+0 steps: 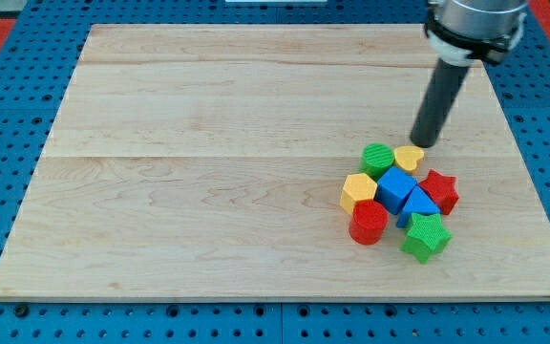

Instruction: Push the yellow heart between blue blocks

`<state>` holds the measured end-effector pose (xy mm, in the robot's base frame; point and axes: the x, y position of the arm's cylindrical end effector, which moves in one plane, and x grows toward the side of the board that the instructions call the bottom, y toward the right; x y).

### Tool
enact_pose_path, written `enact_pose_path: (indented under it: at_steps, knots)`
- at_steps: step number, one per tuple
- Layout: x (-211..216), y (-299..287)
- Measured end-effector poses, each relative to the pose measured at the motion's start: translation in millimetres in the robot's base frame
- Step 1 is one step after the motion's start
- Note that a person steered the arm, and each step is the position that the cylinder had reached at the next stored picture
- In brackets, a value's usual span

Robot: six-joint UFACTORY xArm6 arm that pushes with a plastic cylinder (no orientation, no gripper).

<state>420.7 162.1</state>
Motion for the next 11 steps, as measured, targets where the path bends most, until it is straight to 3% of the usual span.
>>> enact_pose_path:
  at_steps: [2, 5, 7, 11]
  knots:
    - [33, -30]
    - [14, -8]
    - [41, 24]
    - [64, -42]
